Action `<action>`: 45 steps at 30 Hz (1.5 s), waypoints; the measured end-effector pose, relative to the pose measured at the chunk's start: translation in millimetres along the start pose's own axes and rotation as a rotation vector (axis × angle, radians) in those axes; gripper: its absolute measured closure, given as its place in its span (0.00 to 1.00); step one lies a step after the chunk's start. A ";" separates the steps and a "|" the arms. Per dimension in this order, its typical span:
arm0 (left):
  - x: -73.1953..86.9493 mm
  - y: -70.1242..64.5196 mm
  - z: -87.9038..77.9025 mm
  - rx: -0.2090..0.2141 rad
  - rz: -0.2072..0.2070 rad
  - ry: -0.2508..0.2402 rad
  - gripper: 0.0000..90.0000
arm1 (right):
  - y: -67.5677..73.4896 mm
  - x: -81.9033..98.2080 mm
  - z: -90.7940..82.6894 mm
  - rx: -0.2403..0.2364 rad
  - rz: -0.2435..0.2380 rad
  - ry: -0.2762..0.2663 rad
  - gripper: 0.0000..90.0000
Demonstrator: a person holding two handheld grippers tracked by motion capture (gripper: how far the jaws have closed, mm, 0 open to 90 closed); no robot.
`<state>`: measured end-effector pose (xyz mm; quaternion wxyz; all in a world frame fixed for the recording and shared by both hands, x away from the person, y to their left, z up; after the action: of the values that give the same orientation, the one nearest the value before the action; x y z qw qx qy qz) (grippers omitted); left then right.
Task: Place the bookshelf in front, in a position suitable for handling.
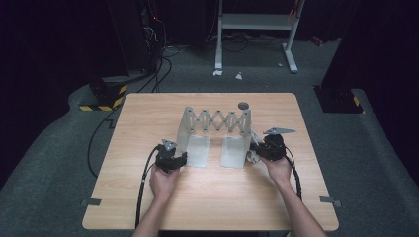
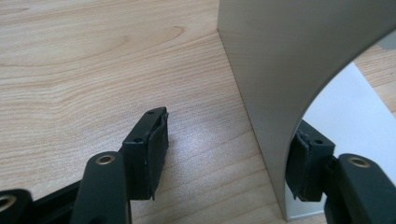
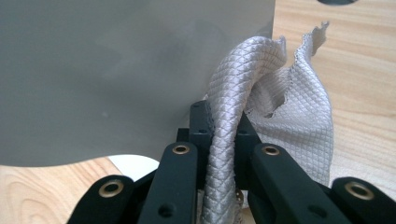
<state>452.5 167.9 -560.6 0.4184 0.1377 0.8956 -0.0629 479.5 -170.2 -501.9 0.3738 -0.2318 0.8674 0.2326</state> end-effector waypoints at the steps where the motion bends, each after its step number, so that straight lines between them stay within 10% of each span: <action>1: 0.0 0.0 0.0 0.000 0.000 0.000 0.43 | 0.2 -1.5 -1.8 -0.001 0.000 -0.005 0.93; 45: 0.1 -0.5 -0.5 0.010 0.004 -0.001 0.46 | 17.3 -69.0 -55.6 0.017 -0.126 -0.155 0.93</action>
<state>452.0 167.5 -560.4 0.4184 0.1416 0.8947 -0.0667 481.8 -173.0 -411.6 0.4555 -0.2642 0.8216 0.2185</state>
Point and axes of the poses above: each handheld gripper's, and its own axes: z roughly forward along the jaws, x roughly out of its underside, y roughly to its left, the point moved 4 cm from there along z, roughly forward along the jaws, and after that the axes turned 2 degrees about z, right-handed, at the moved point
